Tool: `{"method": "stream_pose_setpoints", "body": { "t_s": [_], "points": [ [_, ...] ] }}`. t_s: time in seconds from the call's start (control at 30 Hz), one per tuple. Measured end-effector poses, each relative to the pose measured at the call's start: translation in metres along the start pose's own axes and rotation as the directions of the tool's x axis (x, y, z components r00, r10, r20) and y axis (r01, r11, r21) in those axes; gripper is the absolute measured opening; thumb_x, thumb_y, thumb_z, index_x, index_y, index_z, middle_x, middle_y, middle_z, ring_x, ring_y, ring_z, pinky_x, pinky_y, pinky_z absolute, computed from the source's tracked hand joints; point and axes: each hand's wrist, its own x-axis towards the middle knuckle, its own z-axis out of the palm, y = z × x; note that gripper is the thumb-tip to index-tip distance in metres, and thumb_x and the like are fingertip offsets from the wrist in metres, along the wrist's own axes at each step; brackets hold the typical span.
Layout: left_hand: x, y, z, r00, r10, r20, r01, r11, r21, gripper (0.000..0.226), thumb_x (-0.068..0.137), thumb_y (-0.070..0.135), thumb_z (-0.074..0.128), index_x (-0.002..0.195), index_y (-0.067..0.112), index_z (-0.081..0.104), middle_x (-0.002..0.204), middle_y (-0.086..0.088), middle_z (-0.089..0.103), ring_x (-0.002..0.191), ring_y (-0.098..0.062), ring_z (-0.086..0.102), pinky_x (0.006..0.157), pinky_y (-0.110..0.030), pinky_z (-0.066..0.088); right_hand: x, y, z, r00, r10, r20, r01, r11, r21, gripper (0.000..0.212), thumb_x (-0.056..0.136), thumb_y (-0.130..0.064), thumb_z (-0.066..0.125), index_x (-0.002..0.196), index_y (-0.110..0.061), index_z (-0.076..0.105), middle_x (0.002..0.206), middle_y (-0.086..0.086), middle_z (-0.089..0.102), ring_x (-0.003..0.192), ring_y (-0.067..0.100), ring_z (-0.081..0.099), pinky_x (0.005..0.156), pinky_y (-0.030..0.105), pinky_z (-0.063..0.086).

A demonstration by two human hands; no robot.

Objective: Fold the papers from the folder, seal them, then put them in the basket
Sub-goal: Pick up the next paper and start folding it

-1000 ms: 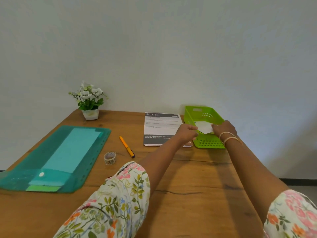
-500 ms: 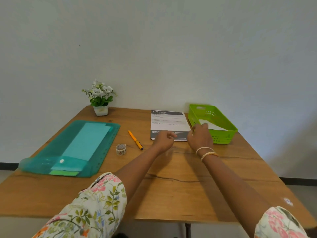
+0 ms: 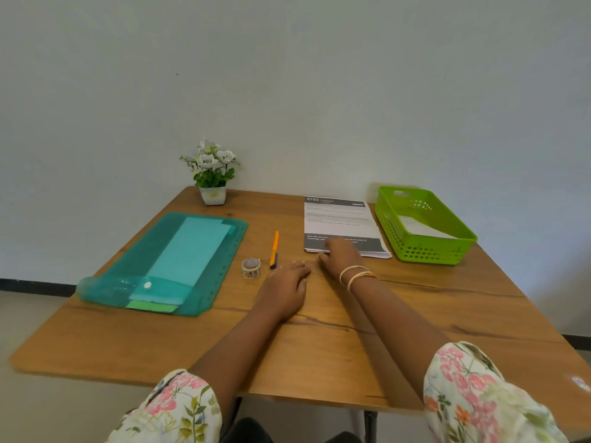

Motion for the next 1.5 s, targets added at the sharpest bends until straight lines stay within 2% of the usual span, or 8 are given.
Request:
{"method": "stream_pose_setpoints", "body": {
  "t_s": [0.47,0.73,1.03,1.13,1.23,1.3,1.43,1.5],
  "points": [
    [0.003,0.001,0.003,0.991,-0.046,-0.124,0.049,0.998,0.027,0.041,0.093,0.026,0.050,0.133,0.017,0.057,0.139,0.000,0.054,0.130,-0.015,0.047,0.106,-0.031,0.035,0.033,-0.033,0.019,0.986,0.163,-0.041,-0.158,0.982,0.104,0.024,0.083,-0.028,0.060,0.087,-0.007,0.070,0.083,0.012,0.068,0.079,0.028,0.065,0.069,0.031,0.054],
    [0.003,0.001,0.002,0.991,-0.075,-0.109,0.077,0.997,0.016,0.038,0.092,0.027,0.051,0.128,0.019,0.061,0.137,0.003,0.056,0.125,-0.014,0.051,0.102,-0.030,0.040,0.027,-0.031,-0.002,0.931,0.355,-0.087,-0.262,0.812,0.521,0.023,0.088,-0.015,0.056,0.085,-0.004,0.076,0.087,0.011,0.072,0.081,0.027,0.062,0.068,0.023,0.041],
    [-0.001,0.002,-0.009,0.985,-0.157,-0.074,0.135,0.961,-0.242,0.028,0.096,0.022,0.048,0.115,0.016,0.067,0.115,-0.004,0.068,0.108,-0.022,0.060,0.089,-0.034,0.048,-0.043,-0.007,-0.029,0.858,0.410,-0.309,-0.001,0.603,0.797,0.024,0.090,-0.004,0.047,0.068,-0.011,0.047,0.067,0.000,0.047,0.064,0.010,0.041,0.056,0.019,0.032],
    [-0.001,0.009,-0.022,0.920,-0.383,-0.083,0.266,0.766,-0.585,0.029,0.102,0.017,0.040,0.115,0.008,0.064,0.115,-0.010,0.065,0.108,-0.024,0.059,0.087,-0.028,0.043,-0.068,0.014,-0.028,0.850,0.388,-0.357,0.104,0.541,0.835,0.027,0.083,0.008,0.045,0.063,-0.010,0.048,0.060,-0.004,0.041,0.055,-0.002,0.039,0.053,0.012,0.030],
    [-0.002,0.019,-0.041,0.807,-0.561,0.183,0.340,0.189,-0.921,0.035,0.102,0.027,0.032,0.123,0.008,0.053,0.120,-0.019,0.062,0.101,-0.033,0.064,0.086,-0.039,0.052,-0.084,0.036,-0.027,0.866,0.405,-0.294,0.064,0.493,0.868,0.033,0.075,0.008,0.042,0.050,-0.013,0.043,0.054,0.000,0.036,0.049,-0.001,0.038,0.050,0.016,0.029],
    [-0.013,0.018,-0.052,0.776,-0.533,0.336,0.368,-0.050,-0.928,0.055,0.100,0.050,0.027,0.135,0.012,0.047,0.126,-0.020,0.059,0.105,-0.037,0.062,0.084,-0.045,0.053,-0.093,0.044,-0.027,0.891,0.420,-0.170,-0.023,0.418,0.908,0.021,0.066,-0.010,0.040,0.046,-0.018,0.037,0.046,-0.001,0.036,0.045,0.010,0.037,0.050,0.024,0.030],
    [-0.037,0.013,-0.073,0.787,-0.446,0.426,0.387,-0.181,-0.904,0.077,0.097,0.064,0.018,0.148,0.008,0.032,0.139,-0.030,0.044,0.125,-0.045,0.046,0.103,-0.047,0.039,-0.110,0.048,-0.030,0.947,0.320,-0.005,-0.078,0.245,0.966,0.013,0.059,-0.016,0.037,0.048,-0.014,0.030,0.032,-0.004,0.029,0.031,0.011,0.033,0.043,0.023,0.029],
    [-0.045,0.008,-0.081,0.764,-0.493,0.417,0.415,-0.120,-0.902,0.078,0.098,0.061,0.018,0.132,-0.001,0.051,0.102,-0.031,0.066,0.093,-0.041,0.066,0.080,-0.038,0.048,-0.116,0.052,-0.031,0.967,0.252,0.027,-0.111,0.326,0.939,0.015,0.064,-0.016,0.039,0.050,-0.012,0.032,0.032,-0.003,0.031,0.030,0.010,0.032,0.043,0.023,0.029]
  ]
}}
